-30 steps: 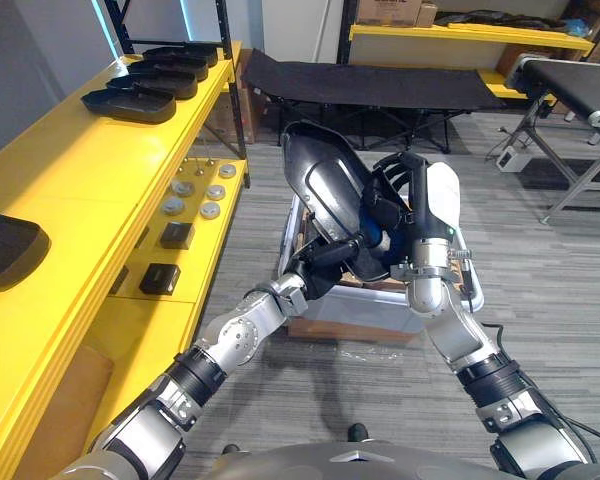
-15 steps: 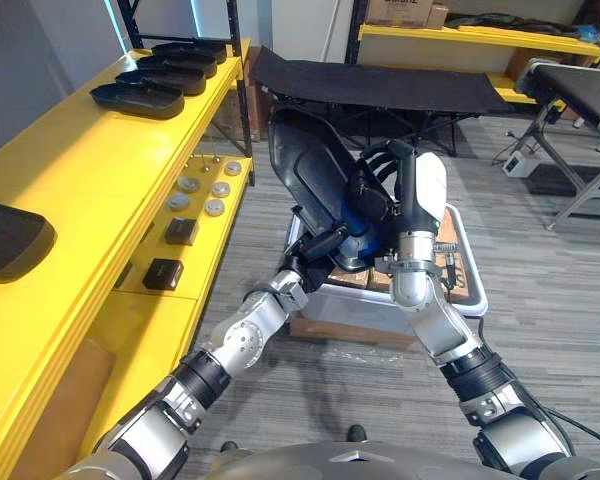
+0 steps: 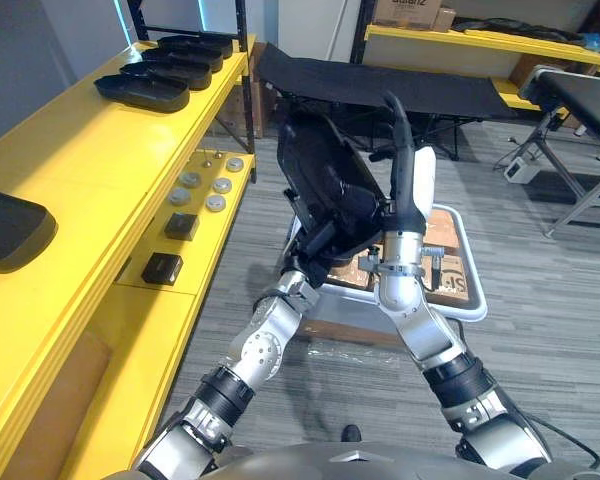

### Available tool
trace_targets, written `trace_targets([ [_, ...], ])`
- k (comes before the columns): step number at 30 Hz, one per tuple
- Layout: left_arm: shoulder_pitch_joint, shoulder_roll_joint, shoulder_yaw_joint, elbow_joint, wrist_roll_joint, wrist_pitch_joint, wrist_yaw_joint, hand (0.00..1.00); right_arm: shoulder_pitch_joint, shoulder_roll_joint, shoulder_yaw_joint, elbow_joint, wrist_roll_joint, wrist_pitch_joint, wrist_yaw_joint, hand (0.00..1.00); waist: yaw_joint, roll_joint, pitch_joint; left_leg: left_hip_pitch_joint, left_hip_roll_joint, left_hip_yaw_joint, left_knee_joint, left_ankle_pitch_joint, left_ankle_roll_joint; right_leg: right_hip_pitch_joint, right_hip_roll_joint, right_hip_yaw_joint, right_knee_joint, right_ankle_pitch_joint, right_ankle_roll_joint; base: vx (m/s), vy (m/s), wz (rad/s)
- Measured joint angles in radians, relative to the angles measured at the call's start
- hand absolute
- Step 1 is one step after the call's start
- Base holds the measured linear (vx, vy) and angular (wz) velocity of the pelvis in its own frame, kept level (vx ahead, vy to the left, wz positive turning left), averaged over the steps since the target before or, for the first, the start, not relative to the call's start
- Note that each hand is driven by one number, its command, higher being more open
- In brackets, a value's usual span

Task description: Walk over and take three plastic housings, then place them on the shelf

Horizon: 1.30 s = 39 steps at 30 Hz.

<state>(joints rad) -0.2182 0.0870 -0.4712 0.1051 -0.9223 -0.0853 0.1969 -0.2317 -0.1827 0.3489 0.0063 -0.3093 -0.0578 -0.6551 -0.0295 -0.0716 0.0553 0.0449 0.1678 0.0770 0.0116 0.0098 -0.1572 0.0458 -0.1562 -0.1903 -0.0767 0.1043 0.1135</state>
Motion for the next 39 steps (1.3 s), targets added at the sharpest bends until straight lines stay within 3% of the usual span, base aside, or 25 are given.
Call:
trace_targets([
  [5, 0.103, 0.001, 0.031, -0.133, 0.316, 0.023, 0.013, 0.0, 0.15, 0.032, -0.048, -0.147, 0.081, 0.003, 0.035, 1.0, -0.002, 0.002, -0.001, 0.003, 0.0, 0.004, 0.0, -0.005, -0.001, -0.002, 0.0, 0.0, 0.006, -0.001, 0.001, 0.0, 0.0, -0.02],
  [13, 0.205, -0.012, 0.125, -0.196, 0.642, 0.022, 0.031, 0.0, 0.229, 0.034, -0.07, -0.163, 0.112, -0.022, 0.089, 1.0, -0.003, 0.006, 0.0, 0.004, 0.001, 0.007, -0.001, -0.008, -0.001, -0.007, 0.0, 0.0, 0.01, -0.012, -0.002, 0.0, 0.0, -0.01],
  [16, 0.227, -0.011, 0.175, -0.195, 0.803, 0.016, 0.098, 0.0, 0.255, 0.04, -0.082, -0.164, 0.13, -0.025, 0.109, 1.0, -0.001, 0.01, 0.001, 0.0, 0.001, 0.008, -0.002, -0.008, -0.001, -0.012, 0.0, 0.002, 0.013, -0.012, -0.001, 0.0, 0.0, 0.0],
  [21, 0.235, -0.014, 0.18, -0.195, 1.093, -0.043, 0.217, 0.0, 0.271, 0.075, -0.087, -0.16, 0.283, -0.05, 0.129, 1.0, -0.002, 0.021, 0.007, -0.001, 0.001, 0.008, -0.004, -0.008, -0.001, -0.014, 0.0, 0.002, 0.015, -0.009, 0.003, 0.0, 0.0, 0.0],
  [23, 0.24, -0.024, 0.25, -0.194, 1.18, -0.043, 0.286, 0.0, 0.296, 0.086, -0.151, -0.16, 0.343, -0.081, 0.128, 1.0, -0.005, 0.029, 0.008, -0.001, 0.001, 0.009, -0.004, -0.008, -0.001, -0.015, 0.0, 0.004, 0.015, -0.01, 0.005, 0.0, 0.0, -0.02],
  [24, 0.248, -0.032, 0.339, -0.194, 1.208, -0.042, 0.351, 0.0, 0.32, 0.087, -0.229, -0.16, 0.39, -0.104, 0.127, 1.0, -0.011, 0.036, 0.006, -0.001, 0.001, 0.012, -0.006, -0.008, -0.001, -0.018, 0.0, 0.006, 0.014, -0.011, 0.005, 0.0, 0.0, -0.04],
  [28, 0.269, -0.031, 0.499, -0.194, 1.212, -0.024, 0.512, 0.0, 0.375, 0.076, -0.362, -0.16, 0.477, -0.172, 0.144, 1.0, -0.014, 0.044, 0.004, -0.001, 0.001, 0.022, -0.013, -0.008, -0.001, -0.026, 0.0, 0.015, 0.014, -0.011, 0.005, 0.01, 0.009, -0.06],
  [30, 0.272, -0.03, 0.521, -0.194, 1.213, -0.012, 0.554, 0.0, 0.381, 0.071, -0.359, -0.161, 0.518, -0.211, 0.195, 1.0, -0.013, 0.044, 0.004, -0.001, 0.001, 0.023, -0.013, -0.009, -0.001, -0.027, 0.0, 0.016, 0.013, -0.01, 0.006, 0.0, 0.0, 0.0],
  [32, 0.273, -0.031, 0.505, -0.194, 1.245, -0.005, 0.557, 0.0, 0.379, 0.071, -0.327, -0.171, 0.627, -0.248, 0.306, 1.0, -0.009, 0.044, 0.004, -0.001, 0.001, 0.023, -0.013, -0.008, -0.001, -0.027, 0.0, 0.017, 0.012, -0.01, 0.006, 0.0, 0.0, 0.0],
  [33, 0.273, -0.03, 0.485, -0.194, 1.255, -0.005, 0.554, 0.0, 0.378, 0.07, -0.303, -0.18, 0.732, -0.258, 0.406, 1.0, -0.005, 0.045, 0.003, -0.002, 0.001, 0.023, -0.013, -0.008, -0.001, -0.027, 0.0, 0.017, 0.009, -0.01, 0.006, 0.0, 0.0, 0.0],
  [35, 0.276, -0.032, 0.454, -0.194, 1.28, -0.005, 0.55, 0.0, 0.375, 0.071, -0.253, -0.18, 0.894, -0.258, 0.568, 1.0, -0.003, 0.045, 0.003, -0.004, 0.001, 0.022, -0.013, -0.009, -0.001, -0.026, 0.0, 0.016, 0.005, -0.008, 0.008, 0.0, 0.0, 0.0],
  [37, 0.28, -0.032, 0.439, -0.192, 1.282, -0.007, 0.542, 0.0, 0.378, 0.072, -0.236, -0.179, 0.984, -0.252, 0.67, 1.0, -0.004, 0.046, 0.003, -0.004, 0.001, 0.022, -0.014, -0.009, -0.001, -0.026, 0.0, 0.016, 0.005, -0.008, 0.008, 0.0, 0.0, 0.0],
  [39, 0.299, -0.032, 0.45, -0.19, 1.281, -0.039, 0.534, 0.0, 0.383, 0.073, -0.247, -0.179, 0.986, -0.252, 0.706, 1.0, -0.007, 0.047, 0.002, -0.004, 0.001, 0.022, -0.014, -0.009, -0.001, -0.026, 0.0, 0.016, 0.005, -0.008, 0.008, 0.0, 0.0, 0.0],
])
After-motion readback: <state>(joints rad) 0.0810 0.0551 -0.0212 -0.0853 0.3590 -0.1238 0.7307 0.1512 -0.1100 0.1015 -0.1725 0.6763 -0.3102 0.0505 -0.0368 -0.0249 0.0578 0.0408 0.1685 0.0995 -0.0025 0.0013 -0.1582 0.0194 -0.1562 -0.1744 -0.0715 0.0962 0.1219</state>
